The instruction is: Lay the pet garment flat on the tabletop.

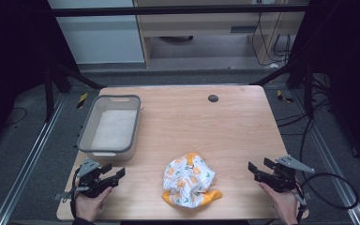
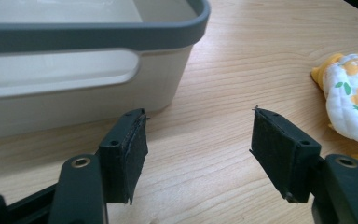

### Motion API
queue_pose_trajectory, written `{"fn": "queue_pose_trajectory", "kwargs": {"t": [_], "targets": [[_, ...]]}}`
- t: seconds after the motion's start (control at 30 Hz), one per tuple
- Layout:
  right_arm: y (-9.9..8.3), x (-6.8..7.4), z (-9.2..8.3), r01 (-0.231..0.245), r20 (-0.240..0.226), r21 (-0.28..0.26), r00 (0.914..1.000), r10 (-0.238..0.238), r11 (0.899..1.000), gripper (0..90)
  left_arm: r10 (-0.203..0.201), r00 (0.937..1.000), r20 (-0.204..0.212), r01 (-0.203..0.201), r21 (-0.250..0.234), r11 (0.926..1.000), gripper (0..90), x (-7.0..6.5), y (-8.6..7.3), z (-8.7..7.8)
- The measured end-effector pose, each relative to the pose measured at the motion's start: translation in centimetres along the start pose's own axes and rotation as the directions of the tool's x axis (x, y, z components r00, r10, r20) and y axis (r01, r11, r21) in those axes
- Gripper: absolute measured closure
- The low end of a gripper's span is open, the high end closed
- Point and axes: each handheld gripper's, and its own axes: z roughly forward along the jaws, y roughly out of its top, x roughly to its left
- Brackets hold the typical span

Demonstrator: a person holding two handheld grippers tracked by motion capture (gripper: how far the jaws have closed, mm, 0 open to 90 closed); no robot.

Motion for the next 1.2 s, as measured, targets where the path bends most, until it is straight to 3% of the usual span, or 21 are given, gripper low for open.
{"fn": "queue_pose_trajectory", "kwargs": {"t": [0.23,0.4,0.6,0.87,1.2], "targets": [[0.1,0.7,-0.3,0.030,-0.023,-0.013,0.9993,-0.030,0.999,35.2,0.044,0.9990,-0.006,-0.044,-0.006,0.9990,35.8,-1.3,0.1,-0.3],[0.1,1.1,0.0,0.055,-0.038,0.013,0.9978,-0.055,0.998,35.5,0.069,0.9976,-0.006,-0.069,-0.025,0.9973,34.8,-2.0,0.5,-0.5],[-0.1,1.6,0.5,0.086,-0.051,0.046,0.9952,-0.084,0.995,31.4,0.092,0.9958,0.003,-0.092,-0.015,0.9957,32.8,-2.5,0.6,-0.2],[0.2,1.8,0.5,0.093,-0.061,0.034,0.9941,-0.090,0.995,28.9,0.099,0.9946,0.029,-0.098,-0.024,0.9948,32.4,-3.1,1.1,-0.3],[2.4,2.8,0.5,0.101,-0.091,-0.007,0.9907,-0.101,0.995,29.0,0.146,0.9871,0.066,-0.144,-0.039,0.9889,32.9,-4.3,3.1,0.3]]}}
